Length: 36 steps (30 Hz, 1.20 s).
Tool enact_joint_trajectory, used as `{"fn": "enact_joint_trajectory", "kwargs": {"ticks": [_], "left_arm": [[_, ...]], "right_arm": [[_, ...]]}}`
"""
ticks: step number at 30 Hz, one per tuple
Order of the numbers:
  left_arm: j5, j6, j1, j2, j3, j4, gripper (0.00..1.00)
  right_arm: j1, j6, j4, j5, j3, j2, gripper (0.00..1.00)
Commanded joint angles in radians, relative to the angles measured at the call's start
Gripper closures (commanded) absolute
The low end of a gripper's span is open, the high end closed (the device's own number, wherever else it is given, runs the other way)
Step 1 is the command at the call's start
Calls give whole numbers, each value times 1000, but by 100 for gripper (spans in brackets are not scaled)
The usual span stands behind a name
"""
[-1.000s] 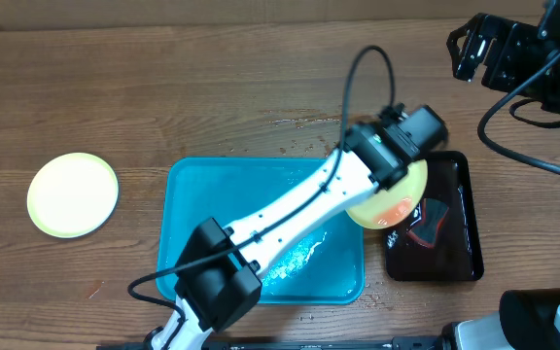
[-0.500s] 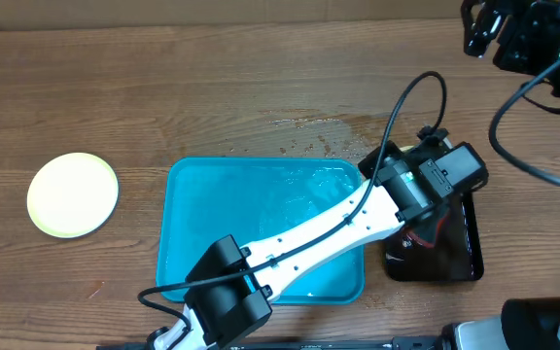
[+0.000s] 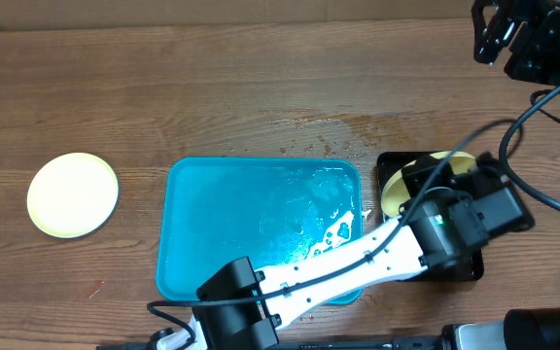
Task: Clean dirty plates on tray and stack at the side
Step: 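Hold the yellow plate above the black tray with the left gripper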
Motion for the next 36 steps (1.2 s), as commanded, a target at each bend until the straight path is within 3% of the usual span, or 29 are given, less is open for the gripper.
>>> {"fn": "enact_joint_trajectory", "kwargs": {"ticks": [1, 6, 36], "left_arm": [[-131, 166, -16, 4, 27, 40, 96], [-165, 258, -26, 4, 27, 88, 96], [-179, 265, -34, 4, 27, 111, 96]], "right_arm": [[-4, -1, 0, 9, 21, -9, 0], [-4, -1, -1, 8, 21, -9, 0], [-4, 3, -12, 0, 21, -9, 0]]}}
